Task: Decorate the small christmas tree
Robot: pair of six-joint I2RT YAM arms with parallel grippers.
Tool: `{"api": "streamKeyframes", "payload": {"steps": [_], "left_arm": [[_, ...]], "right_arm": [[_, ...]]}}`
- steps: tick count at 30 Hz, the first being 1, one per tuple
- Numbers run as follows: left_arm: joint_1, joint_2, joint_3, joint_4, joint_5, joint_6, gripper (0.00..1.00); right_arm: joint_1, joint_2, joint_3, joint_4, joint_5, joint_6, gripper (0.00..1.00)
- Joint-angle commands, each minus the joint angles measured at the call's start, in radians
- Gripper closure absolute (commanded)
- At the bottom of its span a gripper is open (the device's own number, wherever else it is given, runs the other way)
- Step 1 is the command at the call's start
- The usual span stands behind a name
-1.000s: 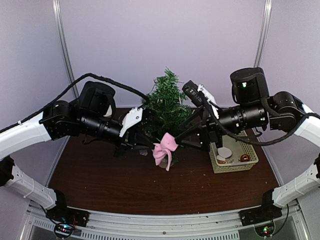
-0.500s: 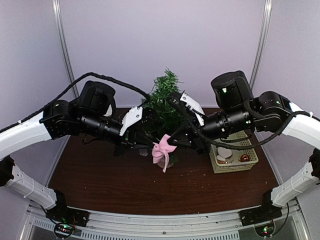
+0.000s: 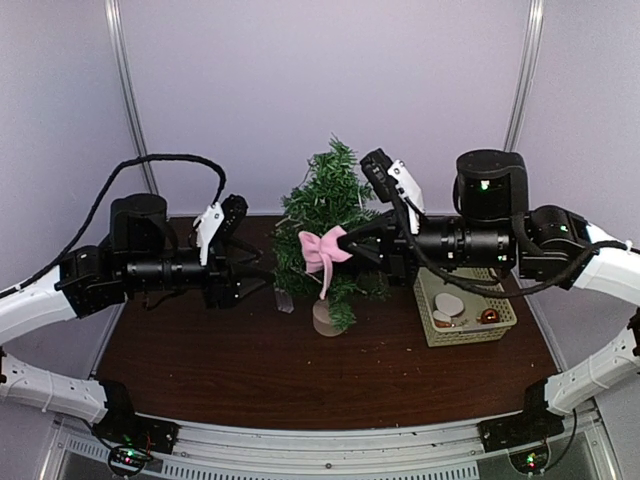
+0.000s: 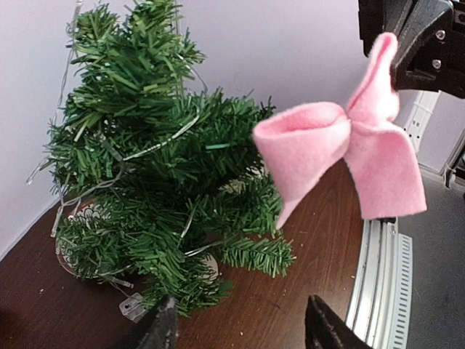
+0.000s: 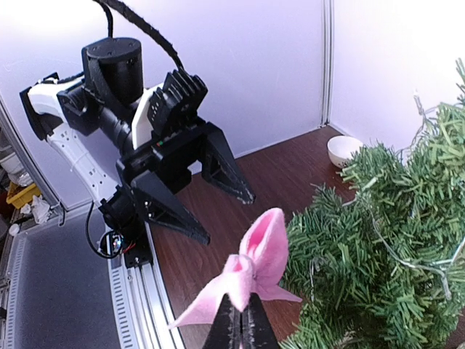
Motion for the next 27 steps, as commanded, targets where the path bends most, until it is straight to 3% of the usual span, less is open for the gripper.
{"api": "streamKeyframes", "payload": {"steps": [1, 6, 17, 20, 27], "left_arm": [[0.003, -0.035, -0.076, 0.196, -0.049, -0.111, 0.36], [0.031, -0.032, -0.127, 0.321, 0.029, -0.176, 0.34], [0.142, 0.001, -0.208, 0.585, 0.278, -0.292, 0.46], [0.163, -0.004, -0.223, 0.624, 0.304, -0.311, 0.54], [0.172, 0.011, -0.219, 0.631, 0.338, -0.288, 0.91]], "right_arm": [[0.004, 0.048, -0.031, 0.226, 0.011, 0.016, 1.00], [0.004, 0.090, -0.037, 0.313, -0.041, 0.018, 1.00], [0.005, 0.130, -0.031, 0.337, -0.104, 0.001, 1.00], [0.004, 0.131, -0.035, 0.338, -0.098, -0.001, 1.00], [0.002, 0.169, -0.035, 0.366, -0.060, 0.012, 1.00]]}}
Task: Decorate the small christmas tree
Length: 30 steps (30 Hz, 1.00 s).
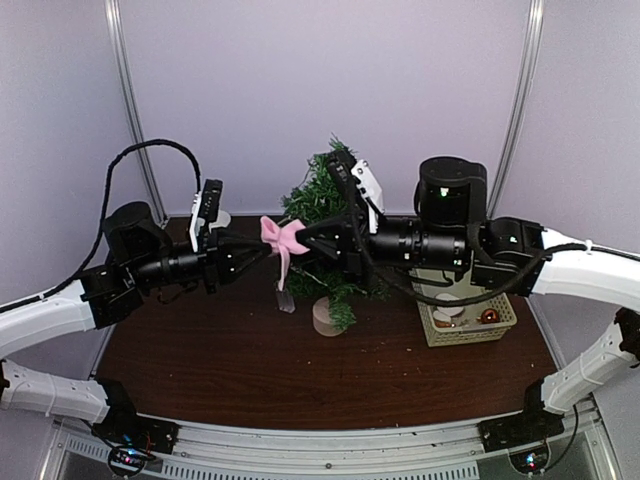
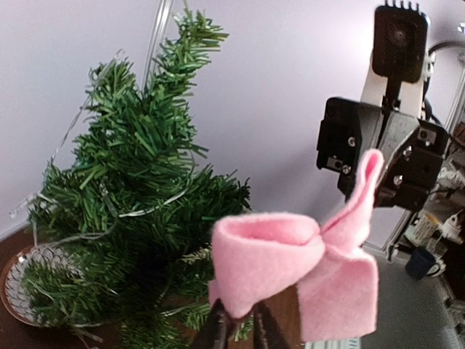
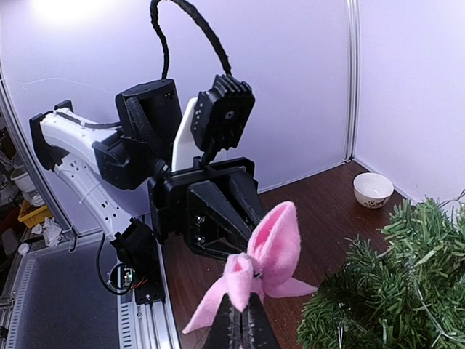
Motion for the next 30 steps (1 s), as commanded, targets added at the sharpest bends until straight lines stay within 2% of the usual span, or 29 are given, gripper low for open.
{"api": "streamKeyframes", "payload": {"steps": [1, 2, 11, 14, 21, 30], "left_arm": [[0.010, 0.009, 0.001, 0.078, 0.043, 0.005, 0.97], [0.012, 0.008, 0.002, 0.070, 0.036, 0.006, 1.00], [0.067, 0.003, 0.027, -0.080, -0.091, 0.045, 1.00], [0.068, 0.065, 0.077, -0.149, -0.113, 0.073, 1.00], [0.070, 0.174, 0.174, -0.179, -0.161, 0.088, 1.00], [0.070, 0.254, 0.265, -0.229, -0.203, 0.125, 1.00]], "right_arm": [[0.002, 0.038, -0.004, 0.048, 0.034, 0.010, 1.00], [0.002, 0.046, -0.005, 0.053, 0.052, 0.015, 1.00], [0.002, 0.076, -0.062, 0.126, 0.294, 0.068, 1.00], [0.002, 0.104, -0.055, 0.130, 0.343, 0.067, 1.00], [0.005, 0.171, 0.005, 0.034, 0.483, 0.076, 1.00], [0.009, 0.164, -0.034, 0.044, 0.636, 0.081, 1.00]]}}
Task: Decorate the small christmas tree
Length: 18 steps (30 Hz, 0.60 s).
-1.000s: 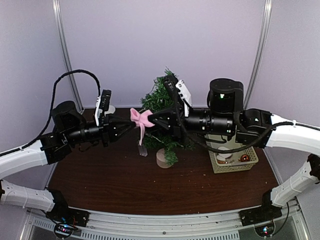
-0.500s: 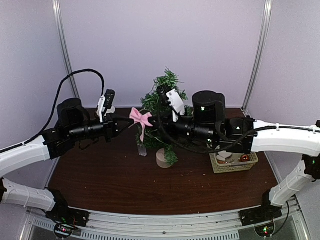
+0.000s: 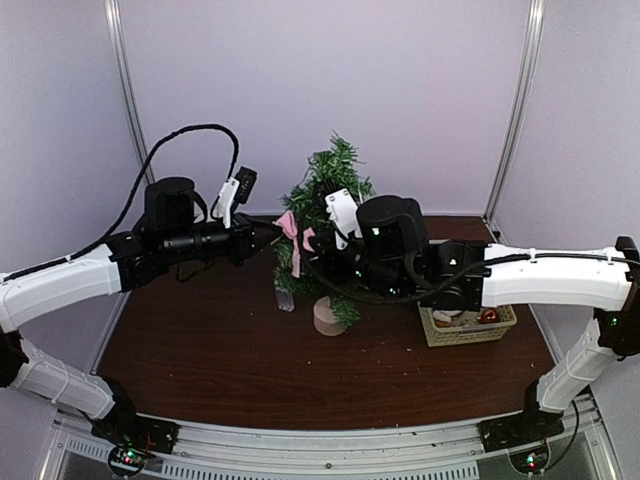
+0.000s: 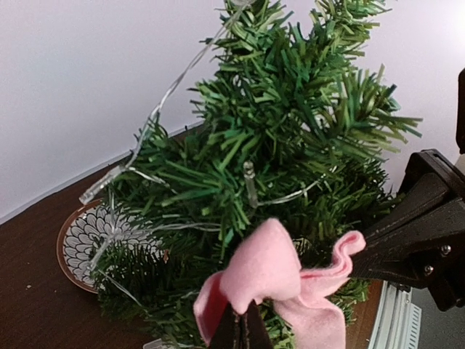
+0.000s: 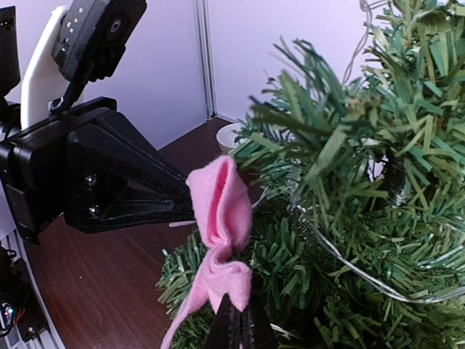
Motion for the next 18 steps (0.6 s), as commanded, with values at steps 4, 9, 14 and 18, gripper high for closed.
{"api": "streamKeyframes", "payload": {"steps": [4, 9, 14, 18], "left_arm": [[0.006, 0.057, 0.089, -0.037, -0.037, 0.048, 1.00], [0.006, 0.081, 0.103, -0.075, -0.037, 0.057, 1.00], [0.006, 0.094, 0.100, -0.095, -0.042, 0.062, 1.00], [0.006, 0.093, 0.096, -0.098, -0.042, 0.061, 1.00]], "right_arm": [[0.009, -0.002, 0.009, -0.015, 0.148, 0.019, 1.00], [0.009, 0.016, 0.038, -0.068, 0.155, 0.026, 0.93], [0.014, 0.009, 0.035, -0.095, 0.161, 0.041, 0.83], [0.022, -0.010, 0.023, -0.093, 0.160, 0.051, 0.78]]}}
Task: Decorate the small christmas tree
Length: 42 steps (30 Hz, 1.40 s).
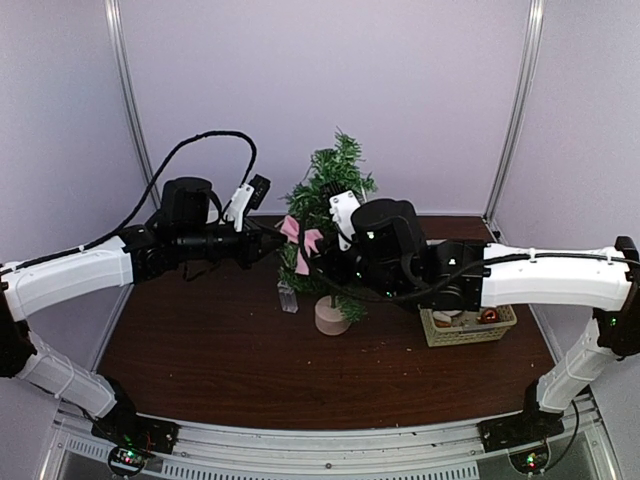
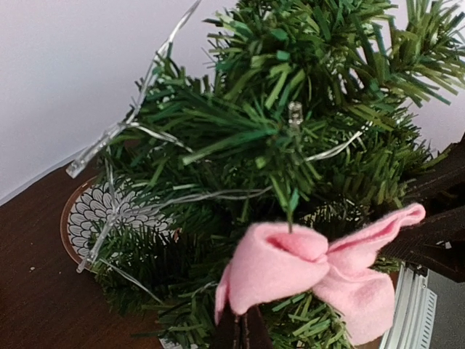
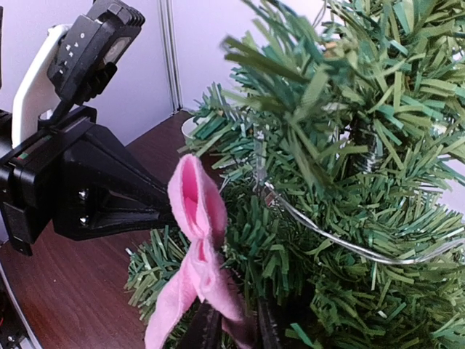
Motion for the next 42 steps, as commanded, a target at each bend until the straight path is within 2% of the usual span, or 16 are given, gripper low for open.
{"api": "streamKeyframes", "payload": {"steps": [1, 3, 5, 8, 13, 23, 30, 34, 38, 40, 42], "left_arm": [[0.006, 0.003, 0.026, 0.004, -0.009, 0.016, 1.00], [0.006, 0.005, 0.031, -0.005, -0.010, 0.016, 1.00], [0.006, 0.004, 0.035, -0.008, -0.004, 0.013, 1.00], [0.006, -0.007, 0.035, -0.007, 0.003, 0.008, 0.95], [0.006, -0.048, 0.017, -0.010, -0.002, 0.006, 0.73], [0.006, -0.122, -0.026, -0.034, -0.015, 0.008, 0.50], [-0.015, -0.185, -0.093, 0.004, -0.011, 0.020, 0.48], [-0.054, -0.246, -0.149, 0.045, -0.065, 0.064, 0.45], [-0.106, -0.258, -0.134, 0.023, -0.107, 0.140, 0.42], [-0.134, -0.249, -0.115, 0.016, -0.103, 0.162, 0.47], [-0.157, -0.233, -0.095, 0.015, -0.094, 0.180, 0.56]], "right_arm": [[0.014, -0.020, 0.010, -0.026, 0.026, 0.021, 0.77], [0.018, -0.029, 0.013, -0.030, 0.023, 0.024, 0.74], [0.021, -0.041, 0.012, -0.033, 0.021, 0.027, 0.67], [0.026, -0.061, 0.009, -0.035, 0.023, 0.034, 0.59], [0.031, -0.098, -0.006, -0.036, 0.025, 0.044, 0.55], [0.033, -0.156, -0.045, -0.021, -0.015, 0.039, 0.50], [0.035, -0.209, -0.089, 0.012, -0.052, 0.028, 0.48], [0.035, -0.245, -0.111, 0.037, -0.084, 0.006, 0.48], [0.036, -0.303, -0.145, 0.055, -0.115, -0.017, 0.49], [0.037, -0.338, -0.182, 0.070, -0.140, -0.025, 0.55], [0.037, -0.354, -0.196, 0.061, -0.165, -0.025, 0.63]]}}
